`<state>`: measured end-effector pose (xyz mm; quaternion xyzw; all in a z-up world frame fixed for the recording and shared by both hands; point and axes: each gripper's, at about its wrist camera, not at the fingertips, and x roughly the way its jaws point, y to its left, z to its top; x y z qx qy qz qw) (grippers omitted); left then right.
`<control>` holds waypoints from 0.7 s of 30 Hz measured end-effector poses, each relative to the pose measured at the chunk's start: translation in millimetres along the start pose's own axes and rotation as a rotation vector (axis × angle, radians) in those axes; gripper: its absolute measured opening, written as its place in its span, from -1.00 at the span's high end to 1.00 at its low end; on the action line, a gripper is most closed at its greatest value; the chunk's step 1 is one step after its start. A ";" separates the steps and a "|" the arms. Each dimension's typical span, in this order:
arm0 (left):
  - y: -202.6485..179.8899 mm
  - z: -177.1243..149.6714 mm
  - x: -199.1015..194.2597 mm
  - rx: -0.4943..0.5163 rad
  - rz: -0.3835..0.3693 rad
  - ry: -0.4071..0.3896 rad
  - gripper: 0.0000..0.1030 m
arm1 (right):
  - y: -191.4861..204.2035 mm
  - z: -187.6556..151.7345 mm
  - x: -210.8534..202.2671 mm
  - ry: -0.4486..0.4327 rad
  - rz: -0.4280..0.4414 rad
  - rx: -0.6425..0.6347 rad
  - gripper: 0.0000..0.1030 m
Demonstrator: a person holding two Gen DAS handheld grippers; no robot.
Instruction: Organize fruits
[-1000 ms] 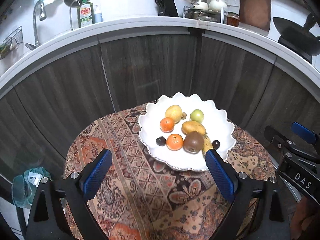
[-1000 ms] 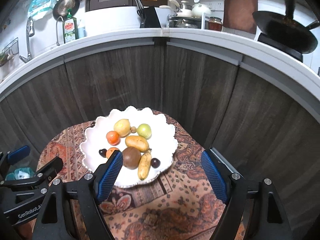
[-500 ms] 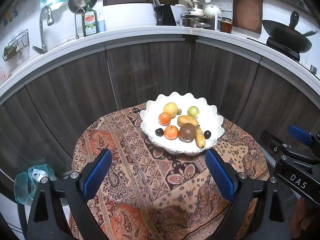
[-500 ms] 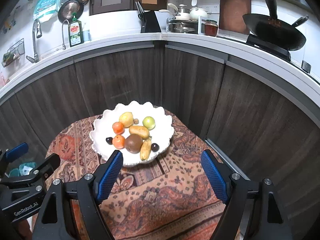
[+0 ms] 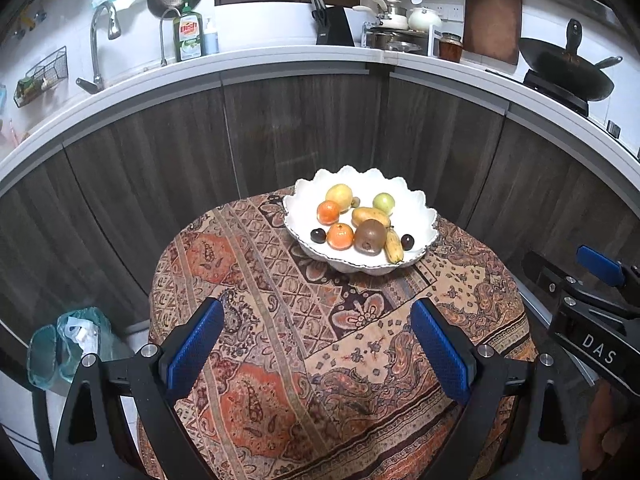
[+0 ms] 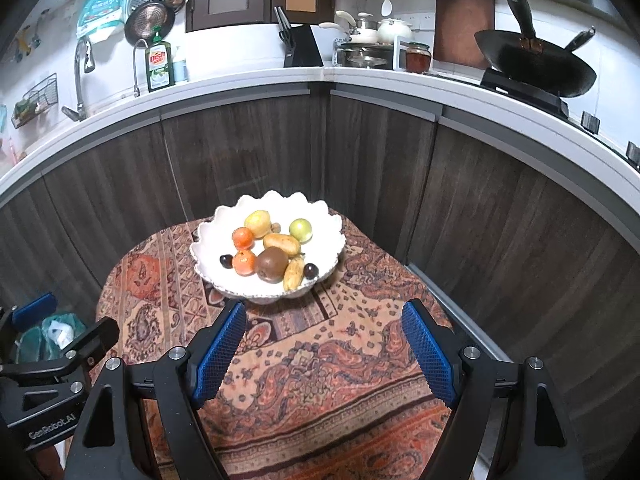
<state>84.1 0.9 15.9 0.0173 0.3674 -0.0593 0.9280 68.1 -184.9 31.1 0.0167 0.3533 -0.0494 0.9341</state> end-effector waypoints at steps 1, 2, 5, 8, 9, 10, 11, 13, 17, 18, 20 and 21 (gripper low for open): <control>-0.1 -0.6 -1.6 0.000 0.000 -0.002 -0.85 | -0.4 -0.5 -0.2 0.000 0.000 0.001 -0.57; -0.2 -1.0 -2.7 0.000 0.000 -0.003 -0.85 | -1.4 -0.5 -0.8 -0.001 0.000 0.002 -0.57; -1.2 -1.1 -5.2 0.000 -0.001 -0.007 -0.85 | -3.1 -1.2 -2.8 -0.005 -0.005 0.007 -0.57; -1.7 -0.9 -7.4 0.003 0.001 -0.015 -0.86 | -3.9 -1.0 -3.5 -0.006 -0.005 0.010 -0.57; -1.8 -0.2 -7.7 0.002 0.001 -0.016 -0.86 | -4.2 -0.9 -3.5 -0.007 -0.005 0.012 -0.57; -1.6 0.0 -8.2 0.002 0.002 -0.018 -0.86 | -3.8 -0.6 -3.7 -0.007 -0.004 0.012 -0.57; -1.7 0.2 -8.6 0.002 0.003 -0.018 -0.85 | -3.7 -0.6 -3.8 -0.008 -0.003 0.012 -0.57; -1.3 0.2 -8.5 0.002 0.003 -0.019 -0.85 | -3.6 -0.3 -4.0 -0.008 -0.002 0.014 -0.57; -0.9 1.1 -8.9 0.004 0.004 -0.020 -0.86 | -2.9 0.0 -4.2 -0.009 0.002 0.015 -0.57; -1.0 1.1 -9.0 0.004 0.005 -0.021 -0.85 | -2.7 0.0 -4.1 -0.010 0.002 0.014 -0.57; -0.6 1.9 -8.8 0.003 0.006 -0.021 -0.85 | -2.5 -0.2 -3.6 -0.009 0.003 0.015 -0.57; -0.7 1.7 -8.6 0.003 0.005 -0.020 -0.85 | -2.3 -0.2 -3.9 -0.008 0.003 0.016 -0.57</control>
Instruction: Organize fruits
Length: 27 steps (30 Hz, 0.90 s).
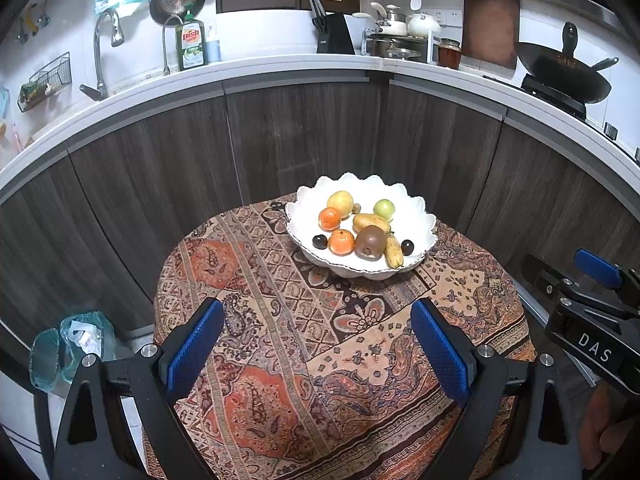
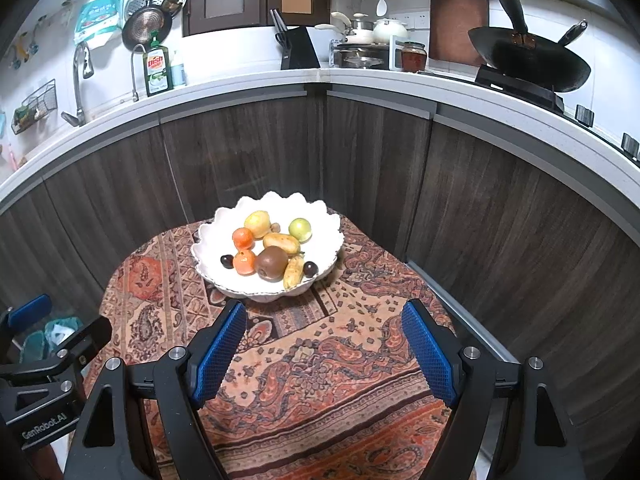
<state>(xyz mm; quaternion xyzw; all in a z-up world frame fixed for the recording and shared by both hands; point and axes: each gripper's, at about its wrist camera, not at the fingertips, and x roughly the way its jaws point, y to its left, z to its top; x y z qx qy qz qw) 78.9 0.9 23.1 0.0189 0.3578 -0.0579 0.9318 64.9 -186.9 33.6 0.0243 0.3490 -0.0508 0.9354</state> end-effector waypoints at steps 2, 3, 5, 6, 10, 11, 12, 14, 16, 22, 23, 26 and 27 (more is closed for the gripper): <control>0.4 -0.1 0.0 -0.001 -0.001 0.001 -0.86 | 0.3 -0.1 -0.1 -0.001 0.002 0.000 -0.57; 0.3 -0.3 0.0 -0.001 0.000 0.001 -0.86 | 0.4 -0.1 -0.1 -0.001 0.002 0.001 -0.57; 0.2 -0.3 0.0 -0.001 -0.001 0.000 -0.86 | 1.0 0.1 -0.5 -0.001 0.001 0.001 -0.57; 0.3 -0.2 -0.1 0.000 0.000 0.000 -0.86 | 0.7 0.1 -0.2 -0.001 0.002 0.001 -0.57; 0.7 0.2 -0.6 0.001 0.002 -0.001 -0.85 | 0.7 0.6 0.3 0.003 0.007 0.002 -0.57; 0.7 0.4 -0.7 0.001 0.000 -0.001 -0.86 | 0.7 0.8 0.4 0.004 0.009 0.002 -0.57; 0.8 0.5 -0.9 0.001 0.001 -0.001 -0.86 | 1.0 0.9 0.2 0.004 0.010 0.003 -0.57; 0.6 0.8 -1.3 0.002 0.003 -0.005 -0.86 | 1.1 1.6 0.9 0.005 0.012 0.003 -0.57; 0.7 1.6 -1.5 0.002 0.005 -0.006 -0.85 | 1.2 1.7 0.8 0.004 0.012 0.003 -0.57; 1.6 2.1 -2.5 0.003 0.007 -0.004 -0.85 | 1.0 1.3 1.0 0.004 0.012 0.003 -0.57; 1.7 2.2 -2.7 0.003 0.007 -0.006 -0.85 | 0.9 1.4 0.9 0.004 0.012 0.004 -0.57; 1.4 2.4 -3.1 0.003 0.007 -0.008 -0.85 | 0.3 1.7 0.4 0.001 0.013 0.005 -0.57; 1.0 2.4 -3.1 0.002 0.008 -0.009 -0.85 | 0.1 2.2 0.1 0.000 0.012 0.006 -0.57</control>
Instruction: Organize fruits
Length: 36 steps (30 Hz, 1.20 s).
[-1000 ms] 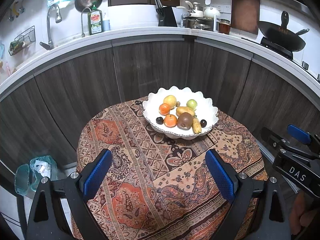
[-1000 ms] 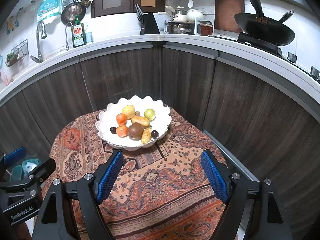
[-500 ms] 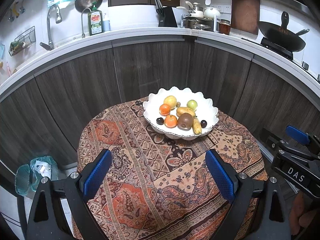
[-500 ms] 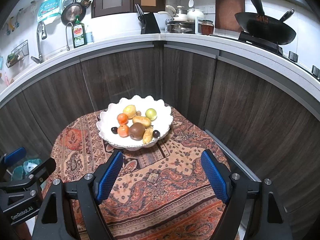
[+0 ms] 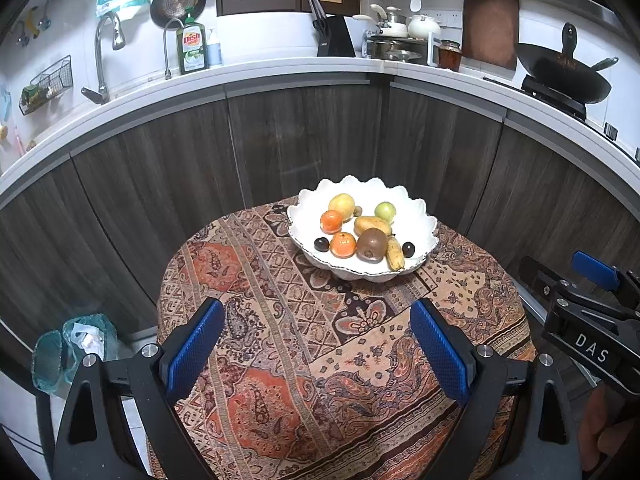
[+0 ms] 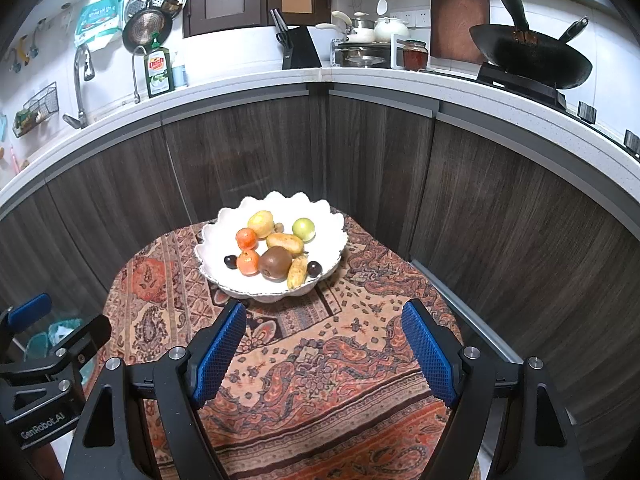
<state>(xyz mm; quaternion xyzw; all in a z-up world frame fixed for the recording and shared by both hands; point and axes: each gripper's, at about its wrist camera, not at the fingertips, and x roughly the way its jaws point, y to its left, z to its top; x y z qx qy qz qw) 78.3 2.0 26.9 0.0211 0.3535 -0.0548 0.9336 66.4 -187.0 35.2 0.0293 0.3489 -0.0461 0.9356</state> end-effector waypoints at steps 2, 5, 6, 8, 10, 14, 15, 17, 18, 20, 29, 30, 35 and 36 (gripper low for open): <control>-0.4 -0.1 -0.3 0.001 -0.001 0.000 -0.85 | -0.3 0.4 -0.7 -0.002 -0.001 0.002 -0.57; -0.9 -0.1 -1.3 0.000 -0.005 0.000 -0.85 | -0.2 0.5 -0.9 -0.002 0.000 0.003 -0.57; -1.1 -0.1 -1.1 0.000 -0.006 0.001 -0.85 | -0.4 0.4 -1.0 -0.002 0.000 0.003 -0.57; -1.4 -0.2 -1.6 -0.002 -0.008 0.003 -0.85 | -0.2 0.3 -1.0 -0.001 0.001 0.004 -0.57; -2.1 -0.1 -2.5 -0.002 -0.010 0.006 -0.85 | 0.0 0.3 -1.2 -0.001 0.001 0.005 -0.57; -4.2 0.2 -2.9 -0.004 -0.009 0.010 -0.84 | 0.0 0.6 -1.3 0.000 0.001 0.006 -0.57; -3.5 0.2 -2.3 -0.004 -0.010 0.011 -0.84 | 0.3 0.7 -1.6 -0.001 0.000 0.005 -0.57; -3.1 0.0 -2.3 -0.004 -0.007 0.014 -0.84 | -0.5 0.5 -1.0 0.002 0.001 0.003 -0.57; -2.9 0.0 -1.7 -0.002 -0.009 0.016 -0.84 | -0.1 0.7 -0.9 0.004 0.002 0.003 -0.57; -2.8 -0.1 -1.5 0.000 -0.010 0.018 -0.84 | -0.2 0.3 -1.4 0.004 0.003 0.003 -0.57; -2.4 -0.3 -1.7 0.000 -0.009 0.015 -0.84 | 0.2 -0.6 -1.0 0.005 0.003 0.006 -0.57; -1.7 -0.2 -1.5 -0.001 -0.010 0.015 -0.84 | 0.7 -0.5 -1.0 0.005 0.003 0.006 -0.57; -2.6 0.0 -1.1 0.007 -0.010 0.016 -0.85 | -0.5 -0.6 -0.9 0.006 0.004 0.005 -0.57; -3.3 -0.1 -1.1 0.008 -0.010 0.014 -0.85 | 0.0 -0.7 -0.9 0.007 0.003 0.006 -0.57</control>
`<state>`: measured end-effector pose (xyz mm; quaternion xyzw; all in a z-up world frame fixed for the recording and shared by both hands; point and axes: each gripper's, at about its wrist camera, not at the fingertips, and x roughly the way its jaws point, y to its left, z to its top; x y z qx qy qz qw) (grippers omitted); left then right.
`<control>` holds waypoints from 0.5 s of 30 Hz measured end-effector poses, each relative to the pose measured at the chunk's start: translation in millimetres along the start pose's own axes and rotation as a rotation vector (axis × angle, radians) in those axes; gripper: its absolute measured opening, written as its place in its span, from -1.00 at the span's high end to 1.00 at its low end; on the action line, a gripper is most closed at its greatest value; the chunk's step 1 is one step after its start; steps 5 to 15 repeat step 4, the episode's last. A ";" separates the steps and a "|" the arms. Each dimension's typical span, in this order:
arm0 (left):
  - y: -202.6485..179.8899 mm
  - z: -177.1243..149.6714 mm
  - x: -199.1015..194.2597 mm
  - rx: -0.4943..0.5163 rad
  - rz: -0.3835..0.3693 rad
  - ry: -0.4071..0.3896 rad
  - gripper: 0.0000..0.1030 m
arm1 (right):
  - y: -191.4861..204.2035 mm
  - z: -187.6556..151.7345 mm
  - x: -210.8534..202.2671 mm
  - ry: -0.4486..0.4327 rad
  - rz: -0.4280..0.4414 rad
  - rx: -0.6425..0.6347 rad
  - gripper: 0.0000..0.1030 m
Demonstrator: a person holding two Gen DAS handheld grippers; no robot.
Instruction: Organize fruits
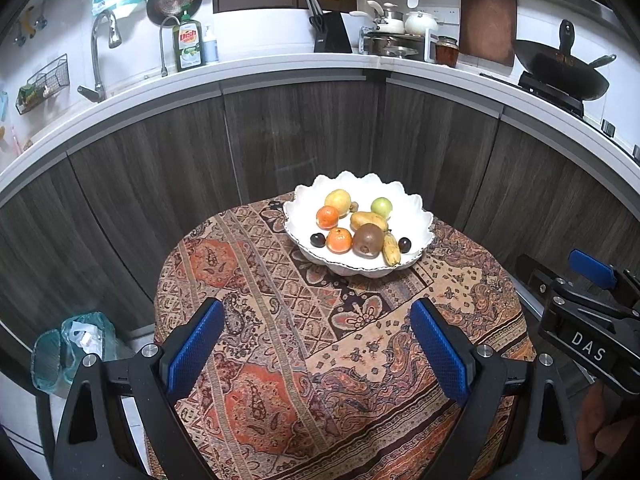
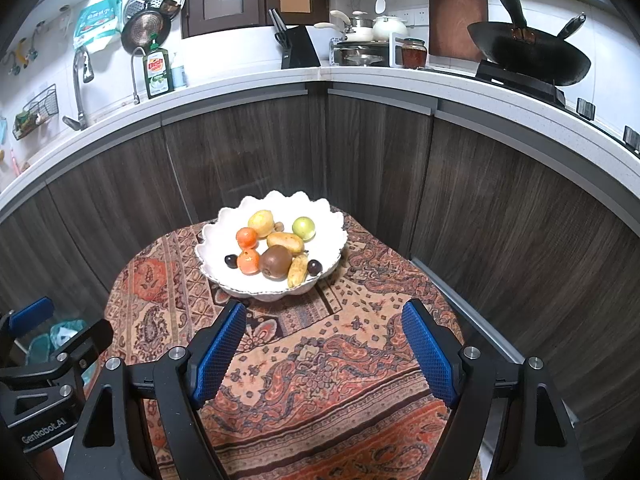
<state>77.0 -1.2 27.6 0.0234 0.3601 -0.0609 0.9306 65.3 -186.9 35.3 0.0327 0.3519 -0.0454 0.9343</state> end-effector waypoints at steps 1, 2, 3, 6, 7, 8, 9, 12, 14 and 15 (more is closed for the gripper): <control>-0.3 -0.3 0.1 0.003 0.001 -0.003 -0.85 | -0.4 -0.6 0.2 0.000 -0.001 0.002 -0.57; -0.8 -0.3 0.4 0.005 0.002 -0.004 -0.85 | -0.7 -0.6 0.3 0.000 -0.001 0.001 -0.57; -1.6 -0.5 1.2 0.006 0.002 -0.003 -0.85 | -0.7 -0.7 0.5 0.000 -0.001 0.001 -0.57; -1.6 -0.9 3.2 0.005 -0.003 0.003 -0.85 | -0.8 -1.0 0.9 0.001 -0.003 0.001 -0.57; -1.6 -0.9 3.2 0.005 -0.003 0.003 -0.85 | -0.8 -1.0 0.9 0.001 -0.003 0.001 -0.57; -1.6 -0.9 3.2 0.005 -0.003 0.003 -0.85 | -0.8 -1.0 0.9 0.001 -0.003 0.001 -0.57; -1.6 -0.9 3.2 0.005 -0.003 0.003 -0.85 | -0.8 -1.0 0.9 0.001 -0.003 0.001 -0.57; -1.6 -0.9 3.2 0.005 -0.003 0.003 -0.85 | -0.8 -1.0 0.9 0.001 -0.003 0.001 -0.57; -1.6 -0.9 3.2 0.005 -0.003 0.003 -0.85 | -0.8 -1.0 0.9 0.001 -0.003 0.001 -0.57; -1.6 -0.9 3.2 0.005 -0.003 0.003 -0.85 | -0.8 -1.0 0.9 0.001 -0.003 0.001 -0.57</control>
